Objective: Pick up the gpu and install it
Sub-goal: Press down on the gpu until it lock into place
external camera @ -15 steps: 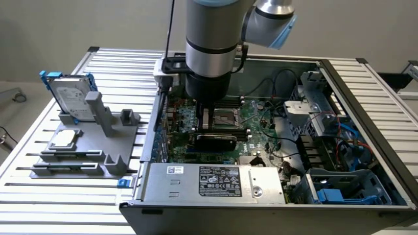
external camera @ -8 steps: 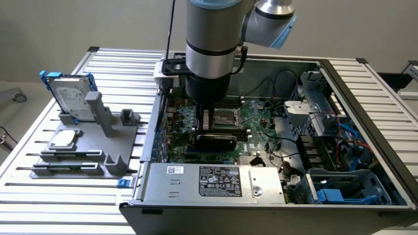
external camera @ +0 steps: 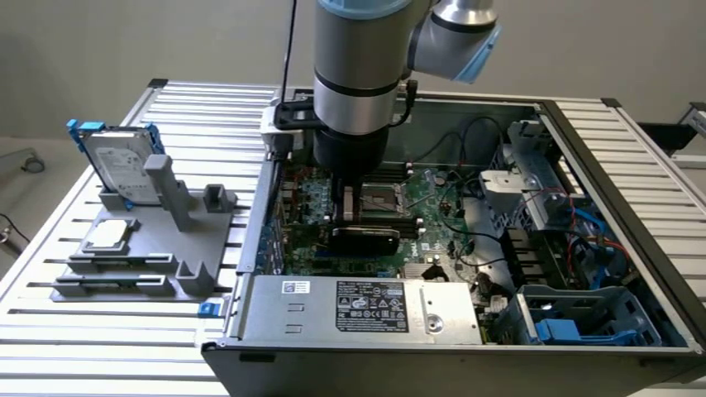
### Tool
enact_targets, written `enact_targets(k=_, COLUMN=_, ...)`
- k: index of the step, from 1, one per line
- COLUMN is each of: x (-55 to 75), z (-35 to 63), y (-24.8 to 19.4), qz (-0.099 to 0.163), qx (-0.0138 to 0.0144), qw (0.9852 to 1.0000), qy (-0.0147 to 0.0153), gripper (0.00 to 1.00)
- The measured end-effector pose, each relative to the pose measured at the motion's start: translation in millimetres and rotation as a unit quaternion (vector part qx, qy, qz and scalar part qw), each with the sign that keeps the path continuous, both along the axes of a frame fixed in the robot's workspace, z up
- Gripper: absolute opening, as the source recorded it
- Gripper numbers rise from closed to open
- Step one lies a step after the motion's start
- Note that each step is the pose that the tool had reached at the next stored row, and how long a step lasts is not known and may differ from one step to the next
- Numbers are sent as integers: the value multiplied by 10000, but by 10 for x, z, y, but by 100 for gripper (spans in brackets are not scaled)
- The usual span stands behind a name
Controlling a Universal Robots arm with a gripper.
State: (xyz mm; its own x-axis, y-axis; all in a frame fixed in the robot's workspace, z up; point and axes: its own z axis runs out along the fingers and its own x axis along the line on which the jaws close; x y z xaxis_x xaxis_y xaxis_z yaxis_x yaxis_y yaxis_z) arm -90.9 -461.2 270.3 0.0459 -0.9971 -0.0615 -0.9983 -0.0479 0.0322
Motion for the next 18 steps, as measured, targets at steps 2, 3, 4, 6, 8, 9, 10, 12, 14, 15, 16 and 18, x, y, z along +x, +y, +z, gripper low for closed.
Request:
enact_targets(k=2, x=0, z=-5, y=0, qz=12, qx=-1, qw=10000, qy=0, gripper=11)
enact_targets(k=3, x=0, z=-9, y=0, qz=17, qx=0, qw=10000, qy=0, gripper=11)
enact_targets(k=4, x=0, z=-13, y=1, qz=22, qx=0, qw=10000, qy=0, gripper=11)
enact_targets(k=6, x=0, z=-22, y=0, qz=33, qx=-1, qw=10000, qy=0, gripper=11)
enact_targets(k=8, x=0, z=-35, y=1, qz=43, qx=3, qw=10000, qy=-2, gripper=11)
enact_targets(k=9, x=0, z=-38, y=1, qz=47, qx=2, qw=10000, qy=-1, gripper=11)
enact_targets(k=10, x=0, z=-41, y=1, qz=51, qx=0, qw=10000, qy=0, gripper=11)
enact_targets(k=12, x=0, z=-44, y=0, qz=56, qx=-1, qw=10000, qy=1, gripper=11)
enact_targets(k=14, x=0, z=-40, y=1, qz=57, qx=2, qw=10000, qy=0, gripper=11)
enact_targets(k=15, x=0, z=-26, y=3, qz=56, qx=10, qw=10000, qy=-3, gripper=11)
enact_targets(k=16, x=-1, z=11, y=2, qz=56, qx=6, qw=10000, qy=3, gripper=11)
enact_targets(k=18, x=-1, z=70, y=1, qz=57, qx=2, qw=10000, qy=18, gripper=11)
